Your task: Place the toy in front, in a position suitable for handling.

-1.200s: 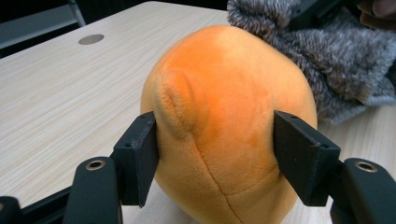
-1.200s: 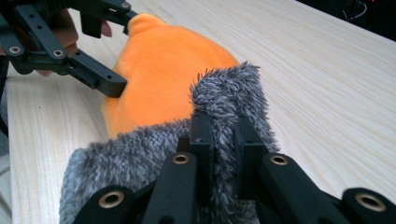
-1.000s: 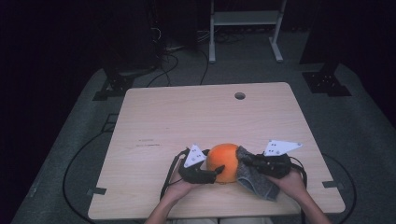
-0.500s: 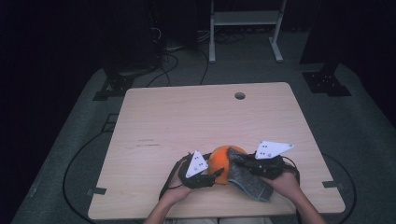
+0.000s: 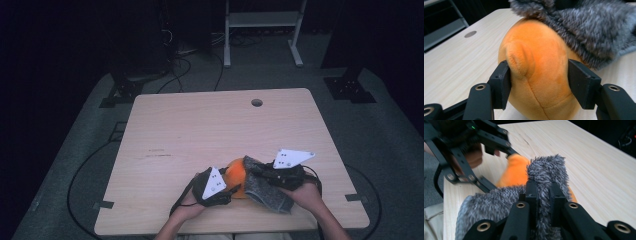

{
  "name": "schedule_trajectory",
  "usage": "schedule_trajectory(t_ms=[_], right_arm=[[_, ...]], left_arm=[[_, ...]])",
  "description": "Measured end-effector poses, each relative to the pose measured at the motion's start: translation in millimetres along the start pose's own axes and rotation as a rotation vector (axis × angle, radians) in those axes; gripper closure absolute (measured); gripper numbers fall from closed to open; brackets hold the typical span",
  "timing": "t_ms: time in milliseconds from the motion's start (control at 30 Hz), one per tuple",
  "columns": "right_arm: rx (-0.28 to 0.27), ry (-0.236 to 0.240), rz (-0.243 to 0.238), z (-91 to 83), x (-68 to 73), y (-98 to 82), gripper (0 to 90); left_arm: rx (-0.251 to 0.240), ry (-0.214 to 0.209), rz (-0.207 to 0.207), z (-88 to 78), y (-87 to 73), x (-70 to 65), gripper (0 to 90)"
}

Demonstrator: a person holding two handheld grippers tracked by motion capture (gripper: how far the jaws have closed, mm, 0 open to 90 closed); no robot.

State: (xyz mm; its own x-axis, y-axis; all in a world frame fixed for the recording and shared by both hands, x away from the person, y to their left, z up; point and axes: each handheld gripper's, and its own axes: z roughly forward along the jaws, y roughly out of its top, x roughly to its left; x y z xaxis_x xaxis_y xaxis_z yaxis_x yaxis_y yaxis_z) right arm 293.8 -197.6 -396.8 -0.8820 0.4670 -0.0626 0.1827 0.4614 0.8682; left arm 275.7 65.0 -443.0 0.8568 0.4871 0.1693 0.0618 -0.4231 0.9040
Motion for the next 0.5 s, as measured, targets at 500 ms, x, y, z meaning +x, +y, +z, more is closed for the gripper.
schedule_trajectory(t_ms=[500], right_arm=[[0.002, -0.018, 0.094, -7.9, -17.5, -22.5, 80.3]], left_arm=[[0.035, 0.011, -0.07, -2.4, -4.7, 11.6, 38.3]])
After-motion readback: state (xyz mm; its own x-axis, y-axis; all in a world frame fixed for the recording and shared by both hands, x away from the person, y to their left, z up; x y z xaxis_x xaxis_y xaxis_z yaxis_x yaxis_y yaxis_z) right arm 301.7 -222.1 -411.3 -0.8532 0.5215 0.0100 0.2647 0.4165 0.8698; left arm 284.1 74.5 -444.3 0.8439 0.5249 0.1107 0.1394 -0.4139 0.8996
